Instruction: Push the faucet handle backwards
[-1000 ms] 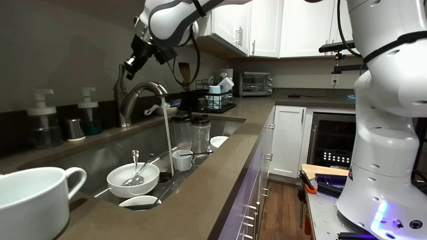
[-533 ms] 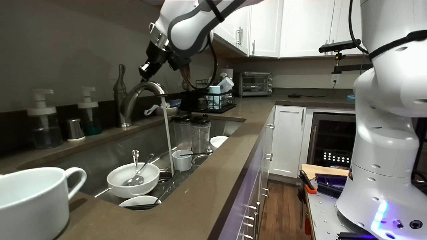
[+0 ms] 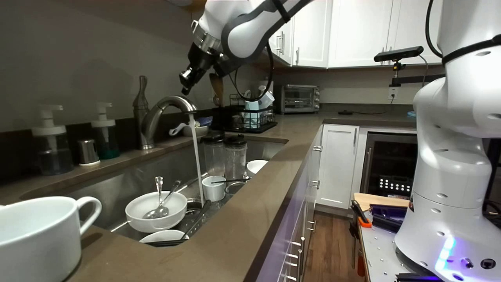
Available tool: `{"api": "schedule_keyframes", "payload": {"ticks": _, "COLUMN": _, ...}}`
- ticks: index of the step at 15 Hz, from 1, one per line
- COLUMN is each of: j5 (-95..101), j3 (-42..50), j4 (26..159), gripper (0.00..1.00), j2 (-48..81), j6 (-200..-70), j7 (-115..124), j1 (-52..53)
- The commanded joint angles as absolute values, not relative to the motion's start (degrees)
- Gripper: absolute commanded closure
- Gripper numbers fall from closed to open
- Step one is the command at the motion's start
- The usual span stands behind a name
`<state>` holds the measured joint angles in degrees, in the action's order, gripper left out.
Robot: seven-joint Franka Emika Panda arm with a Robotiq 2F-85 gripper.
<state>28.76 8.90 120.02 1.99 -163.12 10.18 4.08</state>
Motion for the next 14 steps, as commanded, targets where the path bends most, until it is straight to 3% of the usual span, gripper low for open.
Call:
{"api": "schedule_keyframes", "payload": {"ticks": 1, "j5": 22.9, "j3": 5.5, "j4": 124.7, "gripper": 0.98, "j2": -3.8, "j6": -156.7, "j7": 5.8, "j1": 2.5}}
{"api": "schedule_keyframes", "payload": {"ticks": 14, "j5": 11.8, "j3": 3.3, "j4": 123.9, "gripper": 0.99, "j2": -12.0, "j6": -127.3, "j7": -3.7, "j1": 1.7}}
